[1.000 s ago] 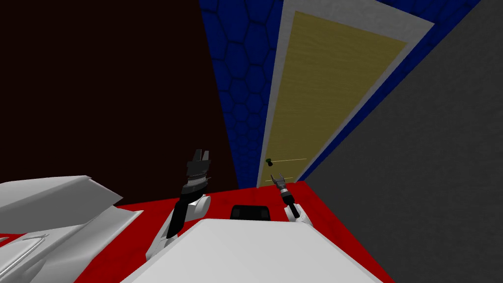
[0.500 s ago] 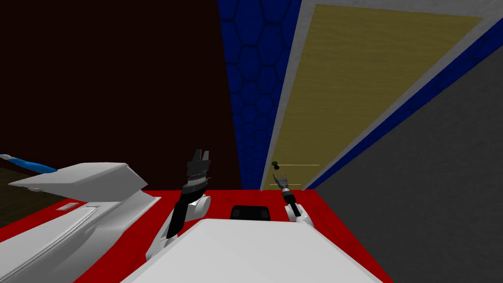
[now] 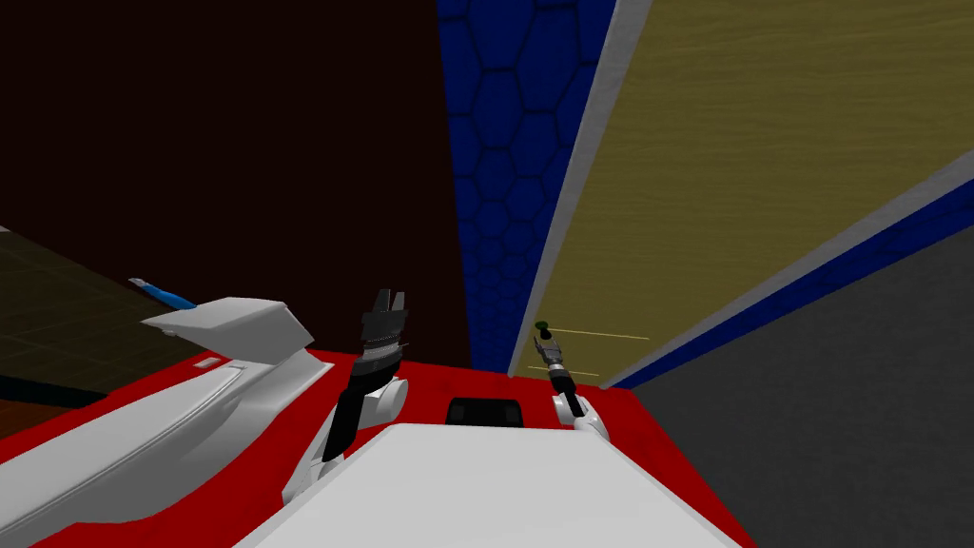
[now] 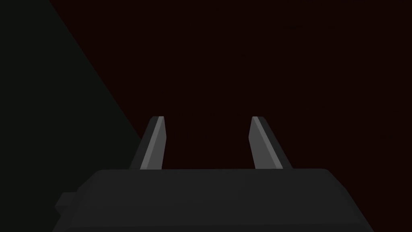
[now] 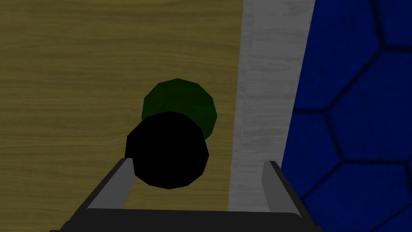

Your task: Pull the door open

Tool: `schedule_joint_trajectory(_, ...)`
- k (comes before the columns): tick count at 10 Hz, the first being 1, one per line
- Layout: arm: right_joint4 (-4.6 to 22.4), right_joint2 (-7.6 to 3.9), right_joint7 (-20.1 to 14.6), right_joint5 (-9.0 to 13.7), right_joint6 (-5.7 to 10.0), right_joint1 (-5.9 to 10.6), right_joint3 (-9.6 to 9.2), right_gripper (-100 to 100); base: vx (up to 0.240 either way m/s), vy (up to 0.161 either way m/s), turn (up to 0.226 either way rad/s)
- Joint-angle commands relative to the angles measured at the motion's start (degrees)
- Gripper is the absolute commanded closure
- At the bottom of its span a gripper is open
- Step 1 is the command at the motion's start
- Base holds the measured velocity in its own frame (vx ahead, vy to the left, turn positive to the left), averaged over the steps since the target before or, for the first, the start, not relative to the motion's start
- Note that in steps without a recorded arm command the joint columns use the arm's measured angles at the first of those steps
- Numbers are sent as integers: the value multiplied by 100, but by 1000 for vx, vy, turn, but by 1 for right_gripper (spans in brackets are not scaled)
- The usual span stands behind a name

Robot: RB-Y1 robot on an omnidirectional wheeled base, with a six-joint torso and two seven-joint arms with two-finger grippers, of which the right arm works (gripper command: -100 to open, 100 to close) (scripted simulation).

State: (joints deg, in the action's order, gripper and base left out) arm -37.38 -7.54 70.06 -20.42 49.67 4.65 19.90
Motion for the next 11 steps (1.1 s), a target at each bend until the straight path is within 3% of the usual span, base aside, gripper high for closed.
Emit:
schedule_joint_trajectory(1,-15,-33,112,208,-98,16,0,-100,28,-52,152)
schedule_joint_trajectory(3,59,-64,225,391,-129,56,9,-100,4,-44,137)
schedule_joint_trajectory(4,129,2,185,322,-95,-17,-21,-100,-13,-9,24)
schedule_joint_trajectory(5,129,2,185,322,-95,-17,-21,100,-17,7,-46)
schedule_joint_trajectory(10,129,2,185,322,-95,-17,-21,100,-1,1,-2)
schedule_joint_trajectory(11,108,-26,164,314,-82,-37,-30,-100,-125,31,-15)
